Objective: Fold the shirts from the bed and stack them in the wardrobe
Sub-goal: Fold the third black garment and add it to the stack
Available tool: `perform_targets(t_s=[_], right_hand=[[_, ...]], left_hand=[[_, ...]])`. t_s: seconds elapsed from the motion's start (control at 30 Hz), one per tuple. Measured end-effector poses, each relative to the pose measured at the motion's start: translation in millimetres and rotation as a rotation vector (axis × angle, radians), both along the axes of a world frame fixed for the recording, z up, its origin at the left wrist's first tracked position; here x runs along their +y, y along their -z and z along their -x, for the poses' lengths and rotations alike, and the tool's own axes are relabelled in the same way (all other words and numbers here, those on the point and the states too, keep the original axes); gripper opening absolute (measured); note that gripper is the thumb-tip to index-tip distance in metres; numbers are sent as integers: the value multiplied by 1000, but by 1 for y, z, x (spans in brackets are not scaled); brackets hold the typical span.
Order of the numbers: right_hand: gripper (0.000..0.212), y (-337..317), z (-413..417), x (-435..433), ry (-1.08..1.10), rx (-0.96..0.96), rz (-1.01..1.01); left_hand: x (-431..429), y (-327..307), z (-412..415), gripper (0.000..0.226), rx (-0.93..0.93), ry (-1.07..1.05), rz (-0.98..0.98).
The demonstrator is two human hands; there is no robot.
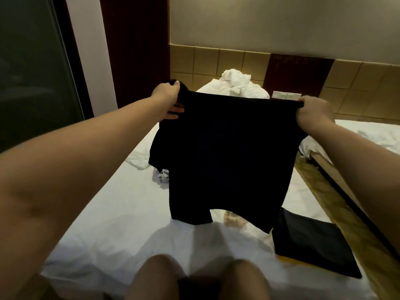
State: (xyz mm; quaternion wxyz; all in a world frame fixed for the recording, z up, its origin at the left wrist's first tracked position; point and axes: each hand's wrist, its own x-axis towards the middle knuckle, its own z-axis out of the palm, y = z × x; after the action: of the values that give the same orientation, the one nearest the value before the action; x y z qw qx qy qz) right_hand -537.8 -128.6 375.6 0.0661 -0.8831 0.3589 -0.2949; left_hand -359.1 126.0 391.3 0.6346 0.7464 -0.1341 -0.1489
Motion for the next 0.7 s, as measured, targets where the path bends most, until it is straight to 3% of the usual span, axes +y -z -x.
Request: perform_targets(t_s=[0.1, 0.17, 0.23, 0.3, 0.4, 0.57, 0.63, 0.7], right_hand=[[53, 5, -9, 18, -212, 72, -279], [80, 9, -19, 45, -425, 186, -475], [89, 14, -33, 75, -600, 214, -641], [72, 23, -49, 94, -678, 128, -647], [26, 34, -66, 102, -600, -126, -571], [11, 34, -69, 102, -655, -309, -808], [13, 29, -66, 100, -659, -364, -925], [19, 23, -61, 95, -668, -428, -1052]], left_hand=[[-10, 3, 12, 40, -102, 53, -123], [-22, 10, 23, 39, -40, 172, -88], [-35, 16, 37, 38, 51, 317, -51], [-44, 20, 49, 33, 77, 447, -65], [-46, 23, 52, 25, -92, 491, -151], [-38, 47, 34, 24, -522, 321, 69], [-39, 61, 27, 41, -576, 186, 55], [-36, 75, 16, 63, -556, 193, -72]])
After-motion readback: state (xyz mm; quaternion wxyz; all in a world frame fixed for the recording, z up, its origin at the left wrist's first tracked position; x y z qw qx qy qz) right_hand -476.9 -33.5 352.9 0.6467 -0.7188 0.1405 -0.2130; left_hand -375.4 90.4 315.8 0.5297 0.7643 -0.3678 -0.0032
